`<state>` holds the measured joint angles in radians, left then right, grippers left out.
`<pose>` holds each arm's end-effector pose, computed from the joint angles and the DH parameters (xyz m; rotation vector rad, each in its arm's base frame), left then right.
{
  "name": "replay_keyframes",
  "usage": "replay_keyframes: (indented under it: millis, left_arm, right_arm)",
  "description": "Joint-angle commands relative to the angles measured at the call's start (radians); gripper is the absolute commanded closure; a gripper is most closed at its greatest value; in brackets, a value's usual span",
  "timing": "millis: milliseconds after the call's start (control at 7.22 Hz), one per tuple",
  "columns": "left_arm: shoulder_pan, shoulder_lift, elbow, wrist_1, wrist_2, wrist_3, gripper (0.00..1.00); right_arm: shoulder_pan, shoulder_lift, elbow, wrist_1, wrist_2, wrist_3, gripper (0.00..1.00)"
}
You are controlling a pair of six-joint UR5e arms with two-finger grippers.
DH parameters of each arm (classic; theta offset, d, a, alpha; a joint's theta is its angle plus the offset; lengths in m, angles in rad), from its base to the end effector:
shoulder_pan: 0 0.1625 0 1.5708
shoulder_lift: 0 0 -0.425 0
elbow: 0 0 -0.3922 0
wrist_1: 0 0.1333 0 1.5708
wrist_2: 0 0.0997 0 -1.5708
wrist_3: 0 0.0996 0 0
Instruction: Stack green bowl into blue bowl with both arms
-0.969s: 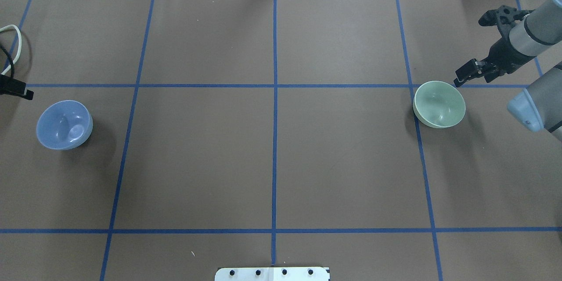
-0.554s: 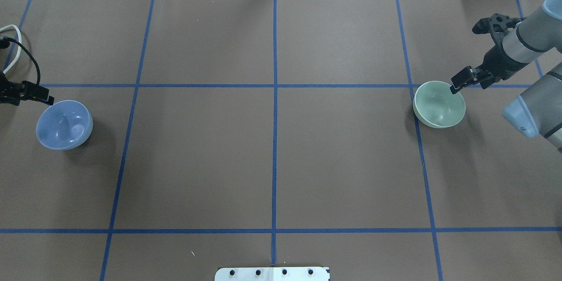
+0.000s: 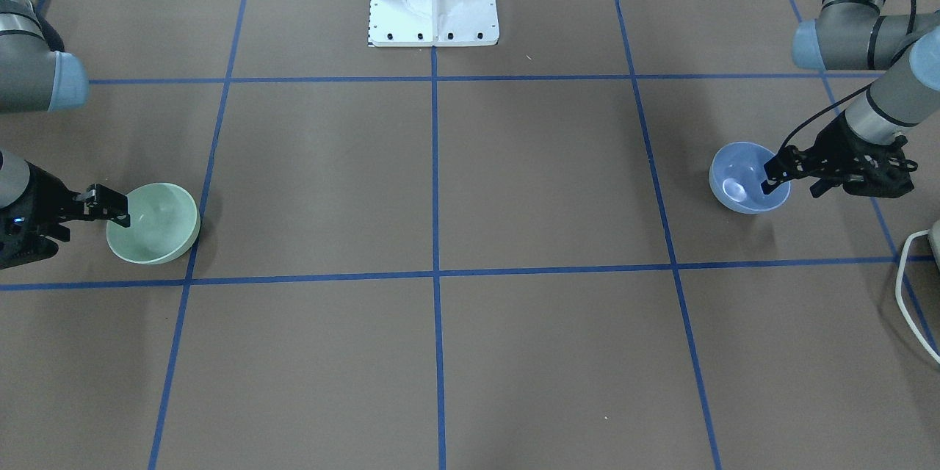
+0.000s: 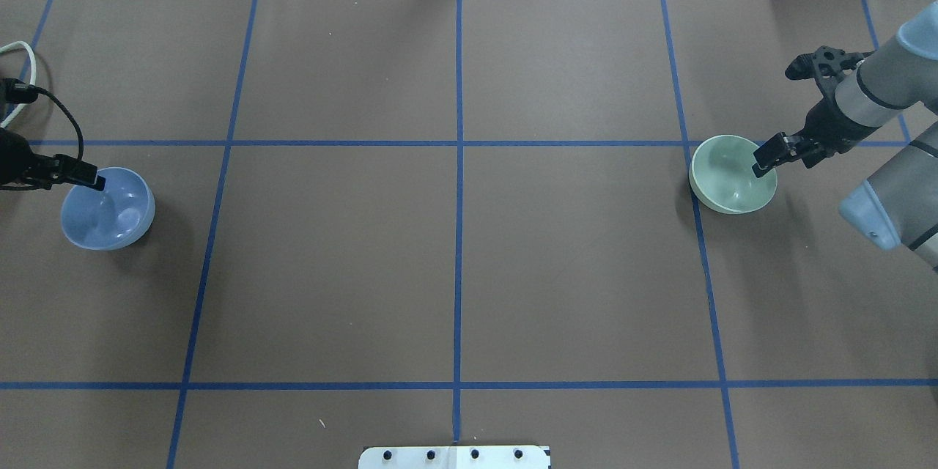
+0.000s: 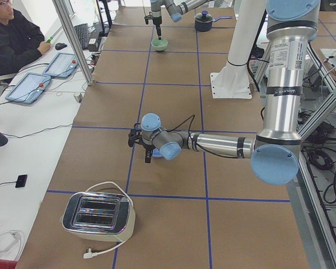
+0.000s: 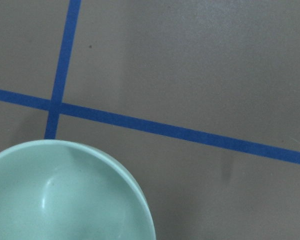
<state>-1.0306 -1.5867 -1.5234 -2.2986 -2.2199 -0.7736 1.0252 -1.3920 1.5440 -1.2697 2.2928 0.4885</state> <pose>0.2079 -0.4888 0.5967 0.1512 0.9006 0.0089 -0.2462 -0.5356 0.5449 0.0259 -0.8315 -0.2173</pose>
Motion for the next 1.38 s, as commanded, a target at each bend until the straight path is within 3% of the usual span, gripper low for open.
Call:
replay_keyframes:
  millis: [0,277,692,831,969,1108,1246]
  left_arm:
    - [0.016,0.001,0.032,-0.045,0.0,-0.015,0.03]
    - [0.027,-0.001,0.026,-0.048,0.005,-0.033,0.09]
    - [0.027,0.001,0.028,-0.067,0.006,-0.024,0.42]
    - [0.027,0.002,0.028,-0.067,0.006,-0.023,0.56]
    - [0.027,0.002,0.028,-0.067,0.006,-0.023,0.71]
    - [0.027,0.002,0.028,-0.067,0.006,-0.023,0.98]
    - [0.027,0.002,0.028,-0.067,0.006,-0.023,1.0]
  right_arm:
    - [-0.017,-0.001,0.001,0.001,-0.004,0.001,0.01]
    - [-0.019,0.002,-0.002,0.001,-0.004,0.001,0.06]
    - [-0.019,0.011,-0.004,-0.01,0.0,0.001,0.42]
    - [-0.019,0.011,-0.008,-0.011,0.001,0.001,0.61]
    - [-0.019,0.013,-0.01,-0.01,0.001,0.012,0.77]
    - [-0.019,0.016,-0.01,-0.011,0.002,0.022,0.94]
    - [-0.019,0.016,-0.01,-0.01,0.001,0.034,1.0]
